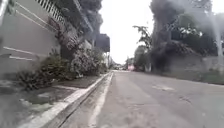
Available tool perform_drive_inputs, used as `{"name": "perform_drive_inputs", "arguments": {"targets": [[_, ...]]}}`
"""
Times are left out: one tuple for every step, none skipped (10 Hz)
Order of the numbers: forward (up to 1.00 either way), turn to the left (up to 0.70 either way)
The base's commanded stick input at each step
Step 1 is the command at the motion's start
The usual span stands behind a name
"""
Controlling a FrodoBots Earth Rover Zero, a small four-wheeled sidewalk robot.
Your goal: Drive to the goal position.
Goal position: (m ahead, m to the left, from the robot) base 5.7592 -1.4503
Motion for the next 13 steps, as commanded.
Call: {"name": "perform_drive_inputs", "arguments": {"targets": [[0.70, 0.00], [0.70, 0.00], [0.70, 0.00], [0.70, 0.00], [0.70, 0.00], [0.70, -0.12], [0.70, -0.31], [0.70, -0.34], [0.70, -0.34], [0.70, -0.34], [0.70, -0.18], [0.70, -0.07], [0.70, 0.00]]}}
